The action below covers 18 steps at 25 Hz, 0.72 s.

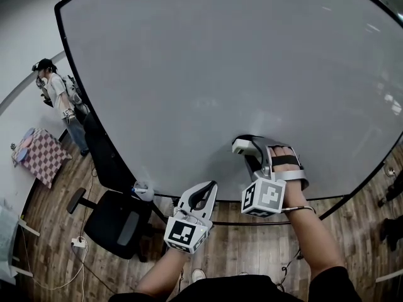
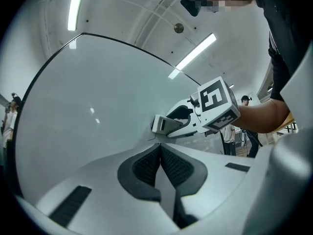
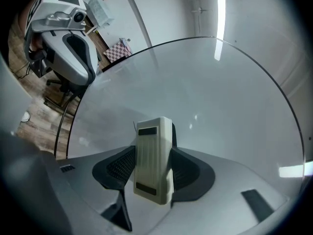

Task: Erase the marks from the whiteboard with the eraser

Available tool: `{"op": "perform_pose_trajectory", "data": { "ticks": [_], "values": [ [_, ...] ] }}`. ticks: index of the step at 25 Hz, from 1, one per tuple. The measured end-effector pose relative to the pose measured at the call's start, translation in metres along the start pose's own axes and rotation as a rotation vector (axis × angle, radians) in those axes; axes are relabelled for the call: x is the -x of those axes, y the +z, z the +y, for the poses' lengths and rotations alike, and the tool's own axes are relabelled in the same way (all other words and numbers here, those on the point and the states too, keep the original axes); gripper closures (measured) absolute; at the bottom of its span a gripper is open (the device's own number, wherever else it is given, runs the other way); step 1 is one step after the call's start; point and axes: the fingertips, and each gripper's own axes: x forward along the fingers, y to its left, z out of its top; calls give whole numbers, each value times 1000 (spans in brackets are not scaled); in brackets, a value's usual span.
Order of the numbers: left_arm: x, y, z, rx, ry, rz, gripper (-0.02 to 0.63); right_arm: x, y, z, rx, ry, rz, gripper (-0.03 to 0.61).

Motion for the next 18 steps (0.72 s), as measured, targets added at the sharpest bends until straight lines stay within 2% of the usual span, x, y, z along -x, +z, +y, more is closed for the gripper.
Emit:
{"op": "perform_pose_trajectory", "data": {
  "ticks": [18],
  "values": [
    [9, -4, 9, 0, 29, -2, 594, -24, -8, 97, 58, 124, 26, 327]
  ]
}}
